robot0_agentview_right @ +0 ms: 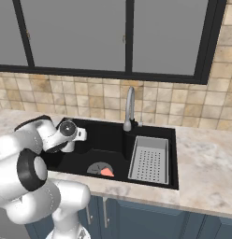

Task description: Pick up the bar soap and soap dispenser from the sink, and place them back in the cabinet, and close the cabinet doors.

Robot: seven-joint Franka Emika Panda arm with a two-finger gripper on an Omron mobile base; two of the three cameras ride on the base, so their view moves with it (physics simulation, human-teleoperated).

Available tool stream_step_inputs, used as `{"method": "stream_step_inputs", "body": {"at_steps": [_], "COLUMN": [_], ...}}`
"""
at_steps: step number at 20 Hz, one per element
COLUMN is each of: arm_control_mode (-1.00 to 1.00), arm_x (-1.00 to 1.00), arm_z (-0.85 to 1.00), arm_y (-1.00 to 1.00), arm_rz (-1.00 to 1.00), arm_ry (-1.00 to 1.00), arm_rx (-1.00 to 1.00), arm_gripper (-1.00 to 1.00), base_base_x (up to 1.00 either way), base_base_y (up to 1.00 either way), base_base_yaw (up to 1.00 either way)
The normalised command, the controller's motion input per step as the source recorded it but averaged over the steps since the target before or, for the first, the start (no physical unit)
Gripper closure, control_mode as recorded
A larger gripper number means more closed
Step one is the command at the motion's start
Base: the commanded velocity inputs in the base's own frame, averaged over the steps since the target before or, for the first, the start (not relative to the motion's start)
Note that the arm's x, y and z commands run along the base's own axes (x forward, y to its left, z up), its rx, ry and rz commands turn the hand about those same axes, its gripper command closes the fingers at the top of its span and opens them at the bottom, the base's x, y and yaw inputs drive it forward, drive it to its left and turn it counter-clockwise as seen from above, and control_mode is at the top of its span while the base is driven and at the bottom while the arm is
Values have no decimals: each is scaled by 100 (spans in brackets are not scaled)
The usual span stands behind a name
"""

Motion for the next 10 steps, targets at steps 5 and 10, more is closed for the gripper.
{"method": "stream_step_inputs", "body": {"at_steps": [5,10], "arm_control_mode": [-100,-100], "arm_x": [-21,-36], "arm_z": [40,32], "arm_y": [-14,-21], "arm_rz": [-15,-14], "arm_ry": [4,1], "arm_rx": [0,0], "arm_gripper": [100,100], "base_base_x": [0,0], "base_base_y": [0,0], "base_base_yaw": [0,0]}}
